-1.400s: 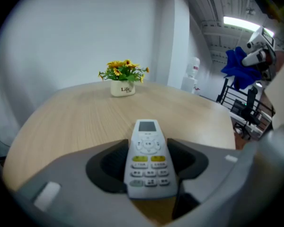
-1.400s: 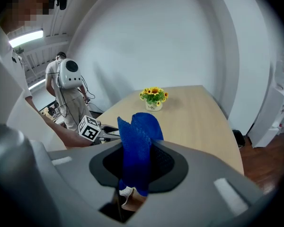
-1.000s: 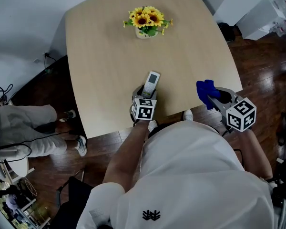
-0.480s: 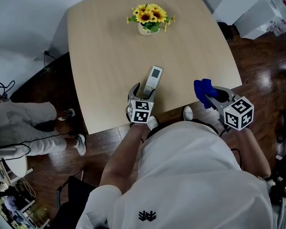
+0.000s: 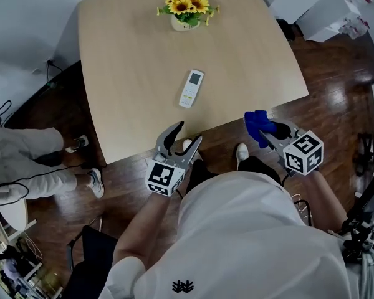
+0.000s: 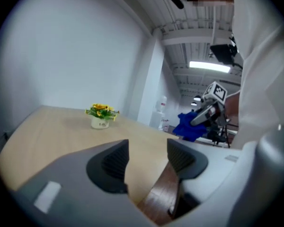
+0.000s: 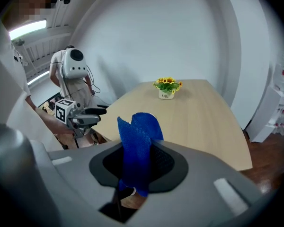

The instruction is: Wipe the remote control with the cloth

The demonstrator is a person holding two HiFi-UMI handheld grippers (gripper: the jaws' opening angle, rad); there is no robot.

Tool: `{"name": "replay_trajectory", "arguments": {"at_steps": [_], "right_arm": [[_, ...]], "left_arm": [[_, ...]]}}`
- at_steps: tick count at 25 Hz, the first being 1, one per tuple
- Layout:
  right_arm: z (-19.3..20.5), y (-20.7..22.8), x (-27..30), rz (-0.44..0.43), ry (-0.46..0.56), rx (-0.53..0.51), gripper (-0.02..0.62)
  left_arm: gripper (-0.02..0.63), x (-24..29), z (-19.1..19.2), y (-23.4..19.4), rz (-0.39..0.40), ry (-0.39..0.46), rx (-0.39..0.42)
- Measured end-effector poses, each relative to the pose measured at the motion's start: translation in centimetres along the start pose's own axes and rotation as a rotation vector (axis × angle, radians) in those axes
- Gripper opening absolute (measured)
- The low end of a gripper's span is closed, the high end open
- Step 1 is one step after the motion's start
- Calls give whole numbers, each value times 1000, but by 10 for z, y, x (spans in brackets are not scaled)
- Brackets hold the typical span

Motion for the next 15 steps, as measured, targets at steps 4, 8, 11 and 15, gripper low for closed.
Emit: {"name": "replay_trajectory", "arguments": {"at_steps": [4,8,11,15], "right_arm": [[19,-5,-26,-41,29,-30,87],[38,2,-62,-84,115,-64,87],[67,20,-107,-94,159,-90,87],[114,33,-159,-152,193,-72,87]], "left_arm": [[212,-14,-24,55,-7,81,27],[152,-13,-34,109,-90,88,53],[133,-1,-29,166,-151,86,58],[130,6,-18,254,-231,100,21]]}}
Point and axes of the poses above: the fingertips, and each gripper's own axes: x forward along the fingers, y to its right, z out of its underside, the point moved 3 cm from there along -x, backward along the fingers, and after that the axes turned 10 degrees about z, right-handed, at the moved point
